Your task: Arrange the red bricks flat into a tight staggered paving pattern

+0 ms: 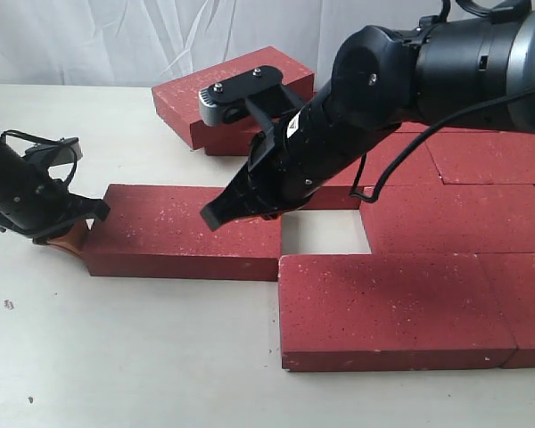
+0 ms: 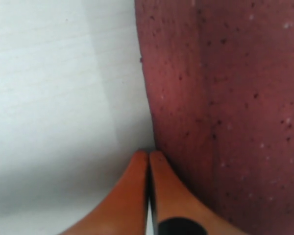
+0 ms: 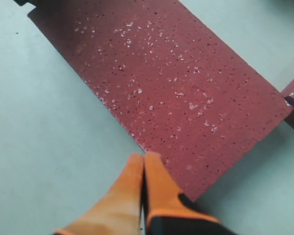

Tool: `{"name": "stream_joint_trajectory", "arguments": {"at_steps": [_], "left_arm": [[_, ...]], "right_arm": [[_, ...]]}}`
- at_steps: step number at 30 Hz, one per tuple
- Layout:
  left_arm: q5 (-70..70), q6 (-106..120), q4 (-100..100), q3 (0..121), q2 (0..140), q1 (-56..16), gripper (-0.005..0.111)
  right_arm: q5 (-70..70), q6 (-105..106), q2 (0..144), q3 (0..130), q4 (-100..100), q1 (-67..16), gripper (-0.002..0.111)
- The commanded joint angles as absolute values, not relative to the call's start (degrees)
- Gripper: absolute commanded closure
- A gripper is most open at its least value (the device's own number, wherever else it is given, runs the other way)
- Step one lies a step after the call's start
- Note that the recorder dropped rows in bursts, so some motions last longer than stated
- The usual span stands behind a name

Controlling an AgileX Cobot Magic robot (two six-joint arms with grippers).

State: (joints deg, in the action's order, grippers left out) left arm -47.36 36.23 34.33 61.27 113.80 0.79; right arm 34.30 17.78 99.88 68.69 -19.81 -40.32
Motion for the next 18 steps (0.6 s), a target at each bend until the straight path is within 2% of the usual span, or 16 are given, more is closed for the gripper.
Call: {"name": "stream_joint_trajectory", "arguments": {"at_steps": [1,7,18], "left_arm": [[-49.64,35.8,32.21,60.85,114.38,0.48,0.107],[-47.21,31.04,26.83,60.85,114.26,0.48,0.107],[-47.91,31.01,29.18,60.85,114.26,-4.01,0.107]], "right_arm": [[34.47,17.75,99.63,68.89,-19.59,-40.02,0.109],[36.14,17.75,99.63,68.89,-18.23,-40.02,0.109],[36.7,12.86,99.63,68.89,-18.8,-32.42,0.109]]}}
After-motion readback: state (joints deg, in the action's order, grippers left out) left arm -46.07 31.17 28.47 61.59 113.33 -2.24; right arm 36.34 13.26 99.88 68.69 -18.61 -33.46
